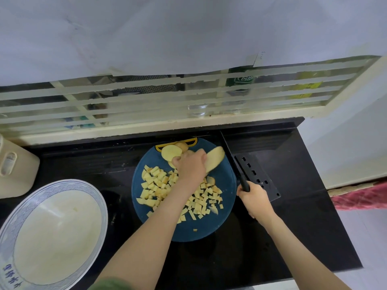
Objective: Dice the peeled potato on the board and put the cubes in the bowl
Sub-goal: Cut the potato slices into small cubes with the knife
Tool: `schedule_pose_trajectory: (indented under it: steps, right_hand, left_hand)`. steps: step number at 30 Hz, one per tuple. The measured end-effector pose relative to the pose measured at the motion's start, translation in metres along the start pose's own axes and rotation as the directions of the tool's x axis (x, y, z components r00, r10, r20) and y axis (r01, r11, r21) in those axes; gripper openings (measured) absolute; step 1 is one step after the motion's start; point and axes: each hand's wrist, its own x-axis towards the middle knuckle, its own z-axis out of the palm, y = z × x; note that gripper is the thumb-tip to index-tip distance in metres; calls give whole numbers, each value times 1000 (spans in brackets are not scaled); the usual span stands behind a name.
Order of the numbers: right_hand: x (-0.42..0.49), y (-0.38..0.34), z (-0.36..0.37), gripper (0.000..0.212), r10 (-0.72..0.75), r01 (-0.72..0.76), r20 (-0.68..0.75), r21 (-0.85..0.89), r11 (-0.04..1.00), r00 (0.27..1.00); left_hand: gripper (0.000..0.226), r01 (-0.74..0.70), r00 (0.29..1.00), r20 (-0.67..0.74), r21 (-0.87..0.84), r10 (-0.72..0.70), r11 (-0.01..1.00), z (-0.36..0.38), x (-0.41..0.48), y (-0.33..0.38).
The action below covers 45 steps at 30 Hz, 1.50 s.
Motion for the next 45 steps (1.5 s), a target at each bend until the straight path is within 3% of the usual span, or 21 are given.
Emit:
schedule_pose_trajectory:
  steps: [6,11,14,17,22,26,32,40,43,45]
  right_hand:
    - [-1,2,-8,14,71,-71,1,158,985,997]
    - [0,5,-9,14,35,-36,12,57,998,999]
    - [0,3,-5,15,12,-13,16,43,999,1000]
    - [2,1,1,15,12,-12,17,30,999,1000]
    - [4,-3,6,13,9,-9,20,15,1000,1000]
    - [3,-6,4,15,-14,14,3,-11,1000,1000]
    - [1,-4,-2,17,7,-7,-20,16,1000,1000]
    - [-1,-5,-5,19,-11,11,-32,5,1000,999]
    - [1,-3,-6,19,-1,2,-39,17,1000,999]
    - [2,-2,-6,18,15,-13,-49,41,999,999]
  left_hand:
    - [26,-157,963,254,248,92,956,18,6,16]
    - [32,-223,973,139,361,184,906,18,5,17]
    - [35,-67,998,50,474,50,878,10,6,3]
    - [49,31,991,87,583,-100,812,5,7,-11]
    - [54,35,972,137,724,-193,689,6,15,-4]
    - [35,-39,935,237,808,-263,587,-4,24,6]
    - [21,-99,906,303,831,-297,547,-7,25,15]
    - [24,-121,964,226,842,-141,526,-1,23,5]
    - [20,-164,986,120,771,113,615,-2,16,11]
    - [16,-281,945,82,700,318,656,2,5,20]
